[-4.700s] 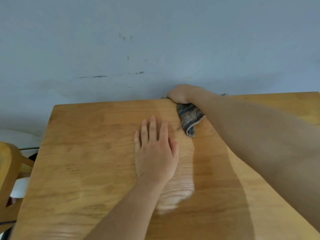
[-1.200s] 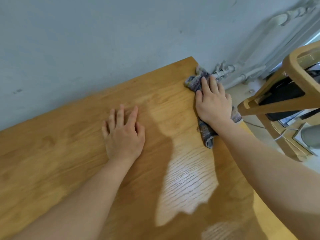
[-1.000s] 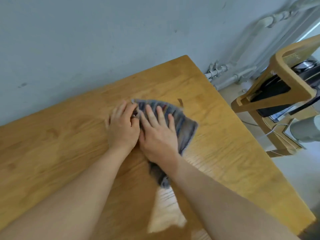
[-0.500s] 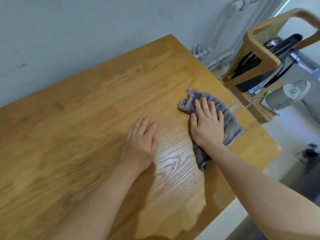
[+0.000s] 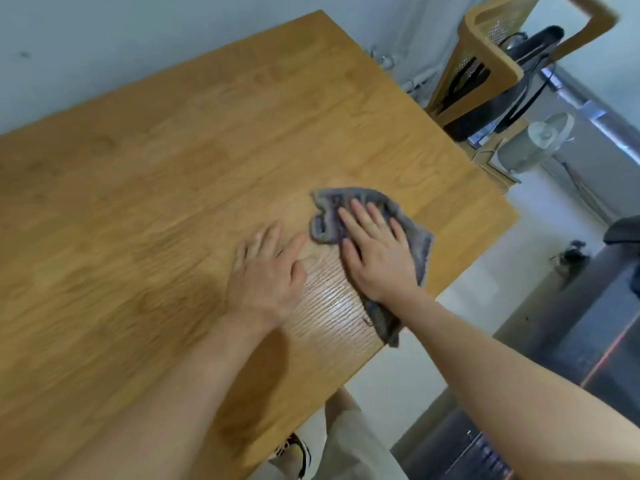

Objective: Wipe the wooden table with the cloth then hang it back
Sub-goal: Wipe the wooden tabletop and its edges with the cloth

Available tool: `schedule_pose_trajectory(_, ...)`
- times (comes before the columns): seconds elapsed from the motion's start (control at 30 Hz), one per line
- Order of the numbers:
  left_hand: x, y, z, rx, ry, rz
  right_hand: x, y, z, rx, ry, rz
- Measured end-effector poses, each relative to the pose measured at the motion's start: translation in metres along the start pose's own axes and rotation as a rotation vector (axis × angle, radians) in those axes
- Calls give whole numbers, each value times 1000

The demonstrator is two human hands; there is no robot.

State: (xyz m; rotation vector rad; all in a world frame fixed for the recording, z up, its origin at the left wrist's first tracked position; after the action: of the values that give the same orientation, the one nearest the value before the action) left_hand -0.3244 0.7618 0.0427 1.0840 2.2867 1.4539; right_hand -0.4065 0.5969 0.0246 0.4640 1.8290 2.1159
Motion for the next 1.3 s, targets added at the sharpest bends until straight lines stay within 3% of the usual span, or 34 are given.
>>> schedule_pose_trajectory(0.1, 3, -12, -10, 3, -15, 45, 12, 5, -70, 30, -359, 20)
schedule_pose_trajectory(0.2, 21, -12, 6, 55, -40, 44, 34, -3, -25, 36, -430, -8)
schedule_pose_trajectory(0.33, 46, 2, 30, 218, -9, -47, 83, -20, 98, -1, -158, -15)
schedule_pose_trajectory(0.43, 75, 20, 58, 282, 116, -120, 111, -38, 172, -65, 46, 56)
schedule_pose_trajectory(0.63, 141, 42, 125, 344, 330, -303, 151, -56, 264, -60, 427, 171)
schedule_pose_trajectory(0.8, 192, 48, 147, 202, 470, -333, 181, -63, 304, 11, 755, 193)
schedule_pose_trajectory(1.03, 208, 36, 136, 258, 451, -415, 173, -46, 261, -104, 1151, 188)
schedule_pose_trajectory(1.13, 190, 23, 104, 206, 397, -354, 153, -35, 201, 6, 1112, 230)
schedule_pose_trajectory(1.3, 135, 6, 34, 99, 272, -229, 137, -27, 112, 108, 888, 254)
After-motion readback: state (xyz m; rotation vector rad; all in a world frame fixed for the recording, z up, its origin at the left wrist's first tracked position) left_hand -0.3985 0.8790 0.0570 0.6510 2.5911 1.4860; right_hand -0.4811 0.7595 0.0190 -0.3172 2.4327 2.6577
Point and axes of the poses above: each hand's wrist, its own x-axis away from the middle knuckle, its own y-axis out of the back of the hand, z = x × y, the point moved 6 cm from there along -x, towards the middle knuckle, and after that the axes turned 7 degrees about x, right-handed, at the moved point
